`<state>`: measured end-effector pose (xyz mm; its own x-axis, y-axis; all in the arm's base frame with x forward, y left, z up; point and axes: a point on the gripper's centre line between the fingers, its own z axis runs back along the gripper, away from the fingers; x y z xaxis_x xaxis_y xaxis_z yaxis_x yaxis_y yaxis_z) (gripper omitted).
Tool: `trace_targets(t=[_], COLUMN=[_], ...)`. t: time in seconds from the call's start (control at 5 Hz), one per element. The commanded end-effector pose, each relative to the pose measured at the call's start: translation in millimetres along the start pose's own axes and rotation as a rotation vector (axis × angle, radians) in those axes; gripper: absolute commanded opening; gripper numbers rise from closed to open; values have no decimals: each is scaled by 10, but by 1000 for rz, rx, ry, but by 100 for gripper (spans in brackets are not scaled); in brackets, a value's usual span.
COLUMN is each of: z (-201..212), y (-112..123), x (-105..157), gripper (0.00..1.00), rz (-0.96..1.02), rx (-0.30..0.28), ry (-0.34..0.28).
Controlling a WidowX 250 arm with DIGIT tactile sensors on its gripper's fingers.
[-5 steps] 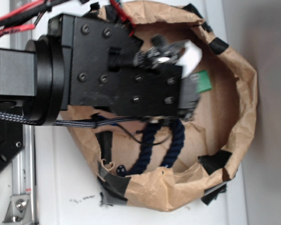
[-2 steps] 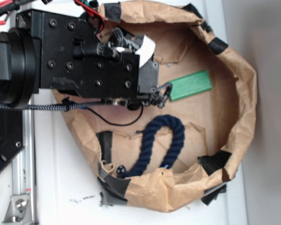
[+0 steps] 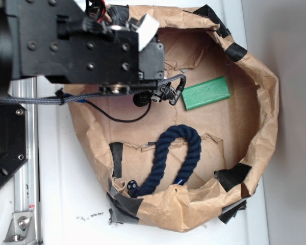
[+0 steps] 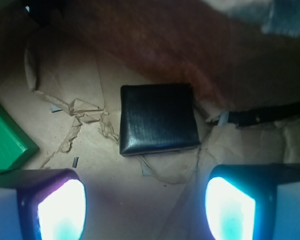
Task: Grab the black box.
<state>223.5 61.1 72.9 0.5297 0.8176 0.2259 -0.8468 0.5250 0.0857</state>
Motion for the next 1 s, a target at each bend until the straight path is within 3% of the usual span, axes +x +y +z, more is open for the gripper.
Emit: trace_targets(t=[0.0, 0.4, 0.8], z=[39, -102, -162], y=[155, 219, 230], x=[190, 293, 315], gripper=[100, 100, 100], rz=[-14, -38, -32], rx=[11, 39, 40], ry=[-102, -124, -99])
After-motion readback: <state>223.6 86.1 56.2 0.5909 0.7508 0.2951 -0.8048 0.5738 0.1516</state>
